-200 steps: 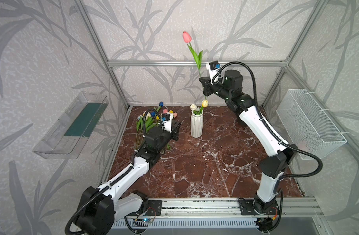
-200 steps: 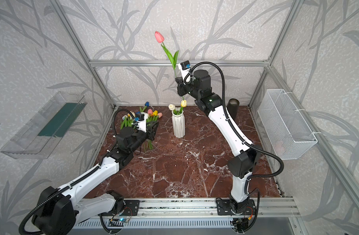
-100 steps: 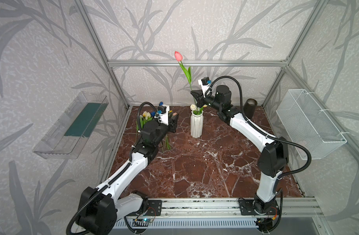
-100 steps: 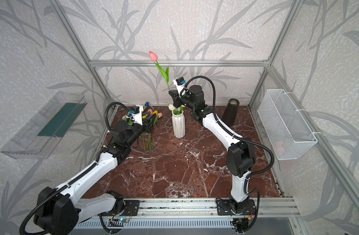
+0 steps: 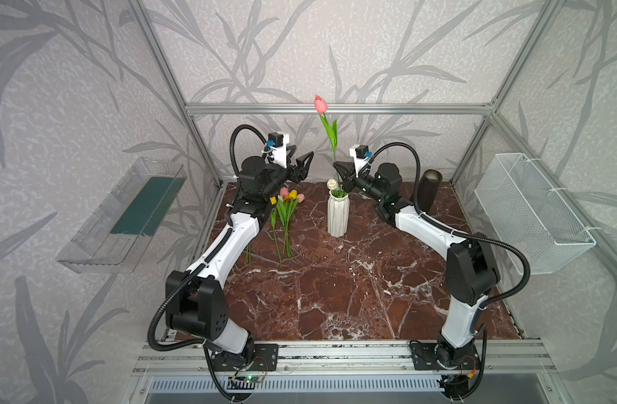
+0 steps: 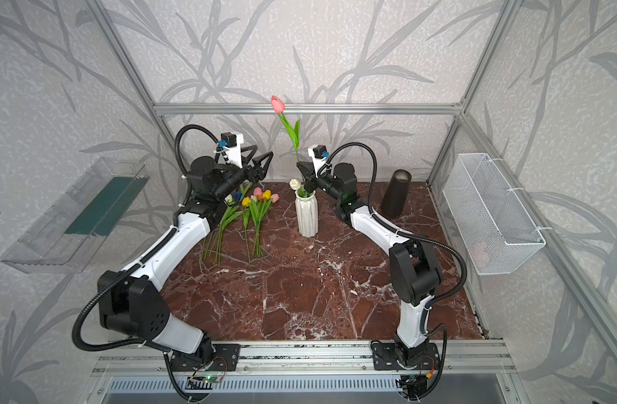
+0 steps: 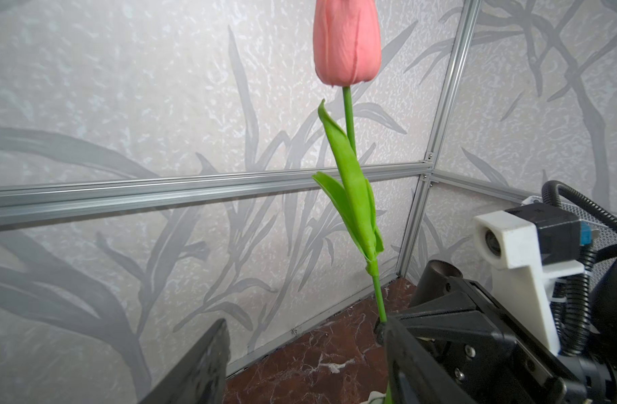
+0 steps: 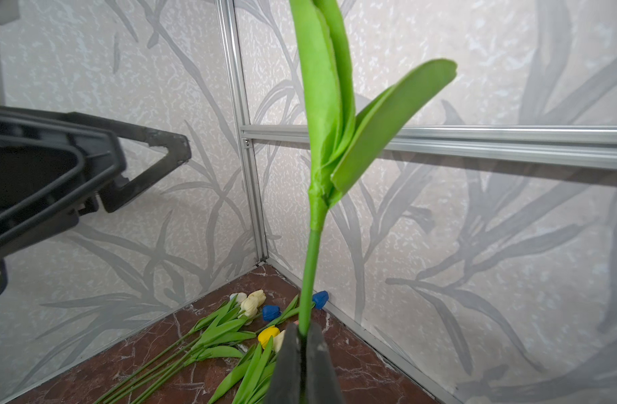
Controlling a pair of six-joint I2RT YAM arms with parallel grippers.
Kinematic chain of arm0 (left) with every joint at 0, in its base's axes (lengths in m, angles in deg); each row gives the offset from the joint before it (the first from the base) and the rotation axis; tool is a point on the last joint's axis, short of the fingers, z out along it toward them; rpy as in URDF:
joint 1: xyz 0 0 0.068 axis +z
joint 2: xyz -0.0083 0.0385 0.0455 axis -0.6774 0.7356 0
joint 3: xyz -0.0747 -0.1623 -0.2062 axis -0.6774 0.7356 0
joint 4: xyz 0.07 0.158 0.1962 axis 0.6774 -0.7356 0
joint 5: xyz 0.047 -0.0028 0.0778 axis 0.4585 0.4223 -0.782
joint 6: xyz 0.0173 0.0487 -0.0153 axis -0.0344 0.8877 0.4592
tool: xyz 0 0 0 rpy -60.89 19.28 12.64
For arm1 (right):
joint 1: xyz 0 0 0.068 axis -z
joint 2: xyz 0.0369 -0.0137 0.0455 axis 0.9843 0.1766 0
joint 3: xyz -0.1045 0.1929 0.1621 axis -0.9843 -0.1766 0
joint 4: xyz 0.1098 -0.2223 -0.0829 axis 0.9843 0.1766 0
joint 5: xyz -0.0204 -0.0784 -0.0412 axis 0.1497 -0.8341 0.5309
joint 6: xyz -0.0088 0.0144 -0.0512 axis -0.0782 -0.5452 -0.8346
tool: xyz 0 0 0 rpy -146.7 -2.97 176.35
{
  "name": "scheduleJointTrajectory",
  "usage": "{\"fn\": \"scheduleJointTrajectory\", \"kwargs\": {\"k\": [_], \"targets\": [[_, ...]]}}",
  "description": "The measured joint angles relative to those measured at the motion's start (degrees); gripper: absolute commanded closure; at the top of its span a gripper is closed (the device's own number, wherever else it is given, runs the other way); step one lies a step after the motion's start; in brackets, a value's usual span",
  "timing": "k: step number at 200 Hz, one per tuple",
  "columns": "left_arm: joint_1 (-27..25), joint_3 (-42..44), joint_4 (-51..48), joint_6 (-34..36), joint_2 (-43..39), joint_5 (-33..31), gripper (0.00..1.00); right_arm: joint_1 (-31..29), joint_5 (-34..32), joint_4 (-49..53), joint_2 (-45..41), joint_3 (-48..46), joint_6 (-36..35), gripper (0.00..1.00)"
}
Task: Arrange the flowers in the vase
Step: 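Move the left gripper to the pink tulip stem and grasp it, then open the right gripper and withdraw it while the left gripper holds the tulip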
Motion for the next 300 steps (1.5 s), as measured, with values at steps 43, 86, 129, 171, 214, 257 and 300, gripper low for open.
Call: {"fn": "scheduleJointTrajectory", "kwargs": {"k": [43, 86, 129, 171, 214, 257, 300], "targets": [[-0.07, -9.97, -3.04, 0.20, 5.97, 5.38, 0.30, 0.00, 1.77, -2.99, -2.03, -3.17, -0.02, 1.00], [-0.63, -16.76, -6.40, 1.38, 9.25, 8.66, 0.32, 0.00, 2.62, -8.63, -3.43, -6.91, 0.02, 1.00], [-2.05, -23.23, -11.43, 3.61, 13.03, 11.91, 0.37, 0.00, 2.75, -11.89, -3.69, -10.34, 0.66, 0.99], [-3.89, -23.28, -14.73, 6.38, 13.11, 14.12, 0.45, -0.02, 2.75, -12.85, -3.72, -10.62, 0.83, 0.98], [-4.79, -23.30, -15.41, 7.74, 13.11, 15.23, 0.63, -0.07, 2.69, -14.10, -3.72, -11.78, 0.81, 0.97], [-5.18, -24.46, -16.22, 7.78, 13.68, 15.69, 0.80, -0.42, 1.92, -15.72, -3.72, -13.09, 0.37, 0.96], [-5.92, -24.46, -16.33, 8.11, 13.68, 15.67, 0.88, -0.52, 1.57, -16.70, -3.72, -13.92, 0.04, 0.88]]}}
